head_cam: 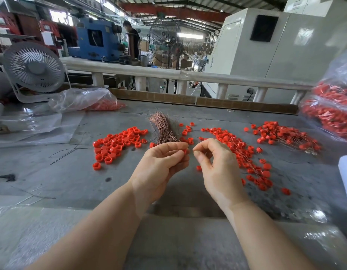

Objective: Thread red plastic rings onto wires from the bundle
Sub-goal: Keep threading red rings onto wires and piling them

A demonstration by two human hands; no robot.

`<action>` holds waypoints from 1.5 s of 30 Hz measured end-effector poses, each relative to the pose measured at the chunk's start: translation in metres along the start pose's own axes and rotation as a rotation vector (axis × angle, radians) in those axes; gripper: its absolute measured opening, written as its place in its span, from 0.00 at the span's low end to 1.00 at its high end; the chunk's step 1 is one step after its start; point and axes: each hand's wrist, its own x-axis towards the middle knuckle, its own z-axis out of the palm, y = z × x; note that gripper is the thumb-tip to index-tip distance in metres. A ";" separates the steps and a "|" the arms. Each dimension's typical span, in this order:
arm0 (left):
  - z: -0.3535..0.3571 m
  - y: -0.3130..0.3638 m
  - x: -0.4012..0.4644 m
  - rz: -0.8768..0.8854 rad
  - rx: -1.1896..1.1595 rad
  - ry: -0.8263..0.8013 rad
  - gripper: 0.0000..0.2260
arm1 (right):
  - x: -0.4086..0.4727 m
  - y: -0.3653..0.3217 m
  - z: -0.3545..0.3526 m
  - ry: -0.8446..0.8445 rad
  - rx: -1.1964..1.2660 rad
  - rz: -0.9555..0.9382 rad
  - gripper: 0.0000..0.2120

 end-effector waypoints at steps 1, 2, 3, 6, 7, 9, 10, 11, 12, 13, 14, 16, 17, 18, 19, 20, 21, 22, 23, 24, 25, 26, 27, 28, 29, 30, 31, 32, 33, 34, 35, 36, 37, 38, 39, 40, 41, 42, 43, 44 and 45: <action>0.000 -0.001 0.000 0.008 0.036 0.002 0.10 | 0.000 0.000 0.000 -0.002 0.000 -0.004 0.07; 0.000 -0.002 0.000 0.020 0.066 0.010 0.10 | -0.001 0.001 0.001 -0.005 0.002 -0.007 0.07; 0.000 -0.002 0.000 0.031 0.081 0.023 0.09 | -0.001 0.001 0.000 -0.008 0.012 -0.007 0.08; 0.000 -0.003 0.000 0.046 0.070 0.058 0.09 | -0.001 0.003 0.000 -0.023 0.053 0.005 0.07; 0.000 -0.003 0.001 0.046 0.067 0.063 0.09 | -0.001 0.003 0.000 -0.027 0.061 0.010 0.08; 0.000 -0.002 0.001 0.039 0.052 0.059 0.09 | -0.001 0.004 0.001 -0.033 0.066 0.022 0.08; 0.001 -0.002 0.001 0.033 0.036 0.053 0.09 | -0.001 0.004 0.001 -0.037 0.061 0.026 0.08; 0.001 -0.002 0.001 0.028 0.019 0.047 0.09 | -0.001 0.004 0.001 -0.040 0.054 0.028 0.08; 0.001 -0.001 0.001 0.024 0.005 0.041 0.10 | -0.001 0.003 0.001 -0.041 0.048 0.026 0.09; 0.001 -0.001 0.001 0.021 -0.004 0.036 0.10 | -0.001 0.003 0.001 -0.040 0.045 0.019 0.10; 0.001 -0.001 0.001 0.019 -0.010 0.031 0.10 | 0.000 0.003 0.001 -0.038 0.045 0.011 0.10; 0.001 -0.001 0.000 0.015 -0.012 0.025 0.10 | 0.000 0.003 0.000 -0.041 0.056 -0.002 0.10; 0.001 -0.001 0.000 0.010 -0.014 0.022 0.11 | 0.001 0.003 0.000 -0.044 0.064 -0.007 0.09; 0.001 0.000 0.001 0.003 -0.020 0.020 0.12 | 0.001 0.003 0.000 -0.046 0.072 -0.013 0.09; 0.001 0.000 0.001 -0.004 -0.028 0.018 0.13 | 0.001 0.004 0.000 -0.047 0.079 -0.018 0.08; 0.000 0.000 0.001 -0.010 -0.037 0.018 0.14 | 0.001 0.004 0.000 -0.049 0.085 -0.021 0.08; 0.000 0.000 0.002 -0.013 -0.044 0.018 0.14 | 0.001 0.004 0.000 -0.051 0.092 -0.024 0.08; 0.000 0.000 0.002 -0.016 -0.048 0.018 0.15 | 0.001 0.004 0.000 -0.052 0.098 -0.025 0.08; 0.000 0.000 0.002 -0.016 -0.050 0.019 0.14 | 0.001 0.004 0.000 -0.054 0.103 -0.022 0.08; -0.001 0.000 0.002 -0.016 -0.051 0.020 0.14 | 0.002 0.004 0.000 -0.054 0.106 -0.018 0.08; -0.001 0.000 0.002 -0.014 -0.051 0.020 0.13 | 0.001 0.004 0.000 -0.051 0.108 -0.015 0.08; -0.001 0.001 0.002 -0.012 -0.048 0.020 0.13 | 0.002 0.004 0.001 -0.046 0.110 -0.010 0.08; -0.002 0.001 0.002 -0.010 -0.046 0.020 0.13 | 0.002 0.004 0.001 -0.043 0.114 -0.004 0.08; -0.002 0.001 0.001 -0.009 -0.045 0.019 0.13 | 0.002 0.004 0.001 -0.042 0.119 0.003 0.08; -0.002 0.001 0.001 -0.011 -0.046 0.016 0.13 | 0.002 0.004 0.001 -0.043 0.122 0.010 0.09; -0.002 0.002 0.001 -0.014 -0.048 0.014 0.13 | 0.002 0.004 0.001 -0.045 0.123 0.015 0.09; -0.002 0.002 0.001 -0.018 -0.051 0.014 0.13 | 0.002 0.004 0.001 -0.045 0.124 0.019 0.09; -0.002 0.002 0.001 -0.024 -0.056 0.016 0.13 | 0.002 0.004 0.001 -0.044 0.128 0.023 0.09; -0.002 0.002 0.001 -0.029 -0.063 0.017 0.14 | 0.001 0.004 0.001 -0.040 0.139 0.029 0.10; -0.001 0.002 0.002 -0.034 -0.070 0.016 0.15 | 0.001 0.004 0.001 -0.036 0.150 0.035 0.10; -0.001 0.002 0.002 -0.039 -0.075 0.013 0.16 | 0.002 0.004 0.001 -0.031 0.158 0.040 0.10; -0.001 0.002 0.002 -0.042 -0.079 0.011 0.16 | 0.002 0.004 0.001 -0.026 0.158 0.042 0.10; -0.001 0.002 0.002 -0.045 -0.084 0.010 0.17 | 0.002 0.004 0.000 -0.022 0.154 0.042 0.10; -0.001 0.002 0.002 -0.046 -0.090 0.011 0.17 | 0.002 0.003 0.000 -0.018 0.151 0.043 0.10; -0.001 0.002 0.002 -0.046 -0.096 0.012 0.16 | 0.002 0.003 0.000 -0.012 0.156 0.044 0.10; 0.000 0.001 0.002 -0.047 -0.104 0.014 0.16 | 0.002 0.002 -0.001 -0.005 0.166 0.047 0.10; 0.000 0.001 0.001 -0.048 -0.111 0.017 0.16 | 0.002 0.002 -0.001 0.003 0.181 0.051 0.10; 0.000 0.002 0.001 -0.049 -0.118 0.020 0.15 | 0.002 0.001 -0.002 0.013 0.192 0.056 0.10; 0.000 0.002 0.001 -0.051 -0.125 0.023 0.14 | 0.002 0.001 -0.002 0.024 0.197 0.058 0.09; 0.001 0.002 0.001 -0.052 -0.134 0.027 0.14 | 0.002 0.000 -0.003 0.036 0.197 0.057 0.10; 0.001 0.002 0.001 -0.054 -0.142 0.030 0.14 | 0.002 0.000 -0.003 0.046 0.196 0.057 0.10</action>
